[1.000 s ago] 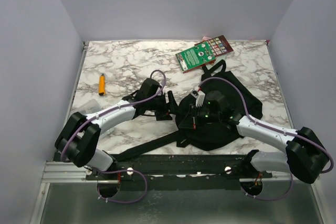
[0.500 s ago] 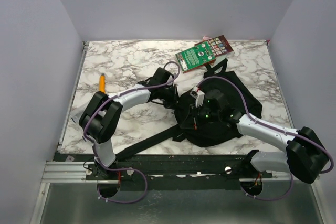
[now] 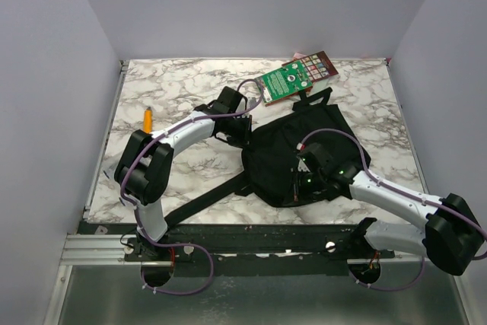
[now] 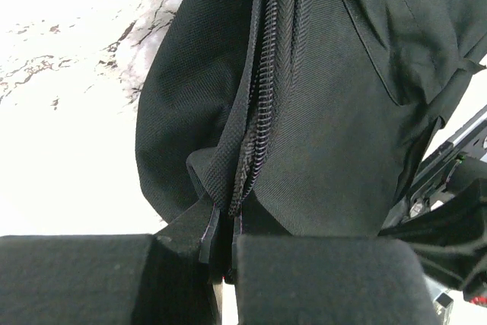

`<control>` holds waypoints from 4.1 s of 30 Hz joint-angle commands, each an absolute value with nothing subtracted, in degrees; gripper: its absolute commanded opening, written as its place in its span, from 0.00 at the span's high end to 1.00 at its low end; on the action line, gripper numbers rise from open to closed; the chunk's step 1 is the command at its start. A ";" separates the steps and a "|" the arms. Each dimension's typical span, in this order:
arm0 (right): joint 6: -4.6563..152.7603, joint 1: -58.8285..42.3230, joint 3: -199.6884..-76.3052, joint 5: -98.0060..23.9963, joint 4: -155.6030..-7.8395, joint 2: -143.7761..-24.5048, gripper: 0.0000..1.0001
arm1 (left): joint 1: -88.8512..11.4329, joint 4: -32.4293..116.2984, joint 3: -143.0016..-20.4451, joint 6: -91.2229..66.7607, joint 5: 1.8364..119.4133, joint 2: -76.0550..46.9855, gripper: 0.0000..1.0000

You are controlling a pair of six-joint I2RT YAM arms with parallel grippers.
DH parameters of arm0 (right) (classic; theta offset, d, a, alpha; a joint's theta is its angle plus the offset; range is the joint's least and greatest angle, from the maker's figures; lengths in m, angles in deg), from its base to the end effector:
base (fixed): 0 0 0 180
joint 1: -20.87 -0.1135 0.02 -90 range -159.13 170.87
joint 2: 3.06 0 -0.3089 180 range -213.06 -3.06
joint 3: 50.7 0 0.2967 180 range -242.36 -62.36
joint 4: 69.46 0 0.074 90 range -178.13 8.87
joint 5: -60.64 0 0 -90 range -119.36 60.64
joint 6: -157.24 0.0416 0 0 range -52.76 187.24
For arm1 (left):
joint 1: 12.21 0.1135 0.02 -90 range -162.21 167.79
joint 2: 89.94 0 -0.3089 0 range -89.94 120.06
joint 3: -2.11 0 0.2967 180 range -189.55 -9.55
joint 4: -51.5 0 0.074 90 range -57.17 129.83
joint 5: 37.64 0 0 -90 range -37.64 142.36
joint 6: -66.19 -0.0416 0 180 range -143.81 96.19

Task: Pack the student bag
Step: Unzip the student bag at the center of the board, then adjust the student bag at the center of the board.

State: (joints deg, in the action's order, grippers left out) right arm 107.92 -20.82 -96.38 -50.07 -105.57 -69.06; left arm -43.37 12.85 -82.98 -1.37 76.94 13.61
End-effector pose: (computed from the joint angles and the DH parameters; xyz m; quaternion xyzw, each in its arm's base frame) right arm 0.1657 0.1673 0.1986 -0.0602 0.9413 0.3166 0.1005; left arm 0.3629 -0.2396 0.2259 0.1313 0.9298 -0.3069 0.1548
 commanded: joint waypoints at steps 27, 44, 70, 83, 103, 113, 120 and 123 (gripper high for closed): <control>134.56 -20.98 -107.42 1.43 -149.04 -86.65 0.99 | -42.08 11.83 -84.37 -5.33 78.87 11.80 1.00; 107.75 -21.10 -115.11 -17.11 -130.75 -74.90 0.27 | -44.68 12.42 -86.63 -0.16 88.88 12.71 0.94; 94.56 -25.71 -110.90 -24.85 -96.51 -80.32 0.58 | -48.51 15.07 -85.30 1.43 91.60 8.42 0.92; 105.99 -25.18 -116.78 -0.32 -118.33 -79.10 0.99 | -48.33 13.20 -82.71 -1.34 81.92 0.60 0.31; 99.15 -22.42 -135.85 15.25 -133.91 -70.66 0.99 | -57.88 42.85 -71.62 22.06 86.87 12.24 0.40; 101.24 -22.43 -115.42 -19.29 -117.65 -67.54 0.92 | -56.40 46.87 -63.72 21.68 91.05 -0.23 0.26; 100.90 -22.08 -117.49 -31.50 -112.91 -69.95 0.43 | -46.10 42.60 -53.53 19.75 95.98 -16.48 0.21; 98.84 -20.13 -125.91 -31.69 -114.80 -73.30 0.34 | -42.80 31.57 -58.25 13.52 92.64 -19.77 0.20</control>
